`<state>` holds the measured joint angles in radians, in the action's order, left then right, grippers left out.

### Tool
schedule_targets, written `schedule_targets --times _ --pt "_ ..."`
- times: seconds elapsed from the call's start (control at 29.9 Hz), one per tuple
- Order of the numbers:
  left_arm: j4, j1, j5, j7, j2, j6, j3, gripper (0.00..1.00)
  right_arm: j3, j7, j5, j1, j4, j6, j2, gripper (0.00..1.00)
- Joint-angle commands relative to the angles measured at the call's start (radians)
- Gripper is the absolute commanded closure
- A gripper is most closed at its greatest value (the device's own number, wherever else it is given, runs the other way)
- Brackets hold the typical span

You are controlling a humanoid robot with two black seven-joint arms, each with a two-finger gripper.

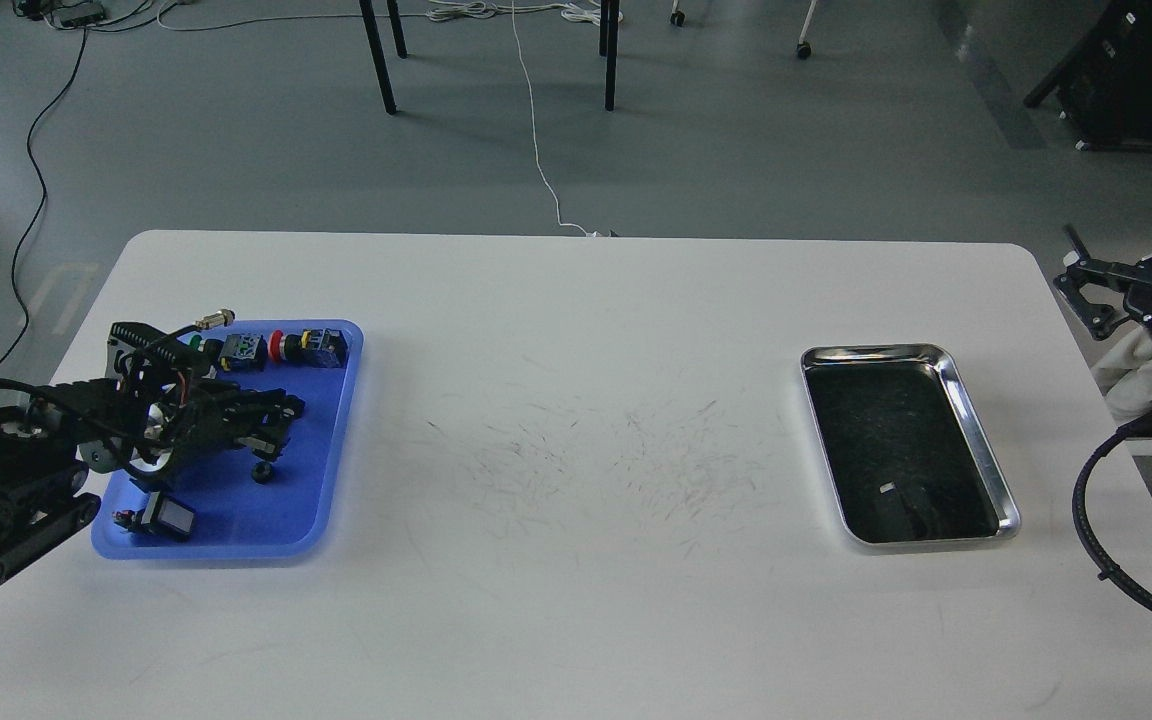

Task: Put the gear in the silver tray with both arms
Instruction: 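Lift the gear and carry it toward the silver tray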

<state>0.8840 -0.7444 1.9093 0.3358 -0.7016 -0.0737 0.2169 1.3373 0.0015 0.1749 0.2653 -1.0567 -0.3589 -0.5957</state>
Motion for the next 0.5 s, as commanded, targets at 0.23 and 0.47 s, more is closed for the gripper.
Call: schedule_targets --times 0.23,0.47 --pt "0.302 -0.139 0.002 -0.047 -0.124 -0.044 0.002 0.95 0.003 -0.001 0.002 0.000 -0.002 -0.002 -0.006 0.01" --pt "0.447 -0.251 0.001 -0.098 -0.111 -0.155 0.007 0.95 0.005 -0.003 0.000 0.000 0.001 -0.003 -0.006 0.01"
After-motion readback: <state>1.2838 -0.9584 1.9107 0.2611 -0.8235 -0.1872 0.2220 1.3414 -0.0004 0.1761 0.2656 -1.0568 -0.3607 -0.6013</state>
